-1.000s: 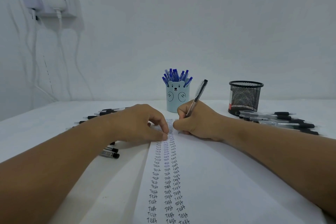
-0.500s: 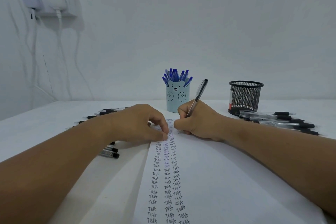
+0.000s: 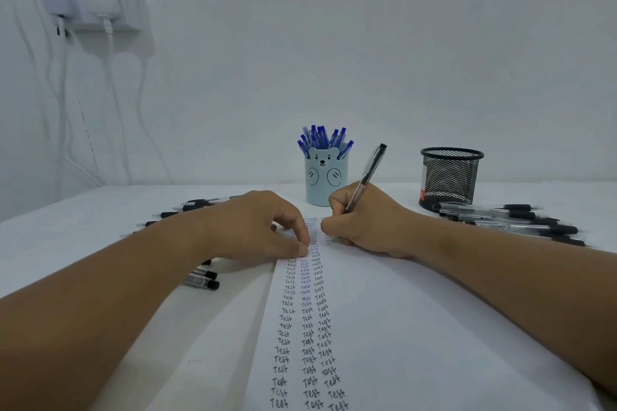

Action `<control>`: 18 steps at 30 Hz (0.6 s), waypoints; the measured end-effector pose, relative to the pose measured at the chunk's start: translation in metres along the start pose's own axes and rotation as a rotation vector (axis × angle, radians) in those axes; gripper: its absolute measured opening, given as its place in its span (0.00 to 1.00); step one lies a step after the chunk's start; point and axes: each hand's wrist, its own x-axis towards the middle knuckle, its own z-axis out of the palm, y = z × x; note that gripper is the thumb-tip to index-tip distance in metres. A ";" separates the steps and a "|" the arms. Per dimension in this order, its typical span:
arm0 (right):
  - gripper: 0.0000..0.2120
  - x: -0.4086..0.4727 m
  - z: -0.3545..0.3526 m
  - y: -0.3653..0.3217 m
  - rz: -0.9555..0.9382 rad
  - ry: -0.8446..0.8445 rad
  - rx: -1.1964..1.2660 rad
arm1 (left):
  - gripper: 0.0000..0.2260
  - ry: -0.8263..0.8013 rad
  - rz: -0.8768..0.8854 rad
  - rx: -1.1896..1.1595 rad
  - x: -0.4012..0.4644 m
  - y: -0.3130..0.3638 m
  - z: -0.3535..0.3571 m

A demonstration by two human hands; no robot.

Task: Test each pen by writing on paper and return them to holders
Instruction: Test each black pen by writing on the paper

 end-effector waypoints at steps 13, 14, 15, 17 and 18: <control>0.19 0.001 0.000 0.001 -0.027 -0.031 -0.030 | 0.03 0.002 0.008 0.000 0.000 -0.001 0.001; 0.19 0.001 0.000 0.001 -0.027 -0.032 -0.030 | 0.04 0.000 0.006 -0.003 0.000 -0.001 0.001; 0.19 0.001 0.000 0.001 -0.026 -0.028 -0.030 | 0.04 -0.001 0.005 -0.006 0.000 -0.002 0.000; 0.19 0.002 0.000 0.002 -0.027 -0.014 -0.031 | 0.04 -0.003 0.002 -0.008 0.000 -0.002 0.000; 0.19 0.002 0.000 0.003 -0.028 -0.007 -0.032 | 0.04 -0.003 0.003 -0.006 0.000 -0.002 0.000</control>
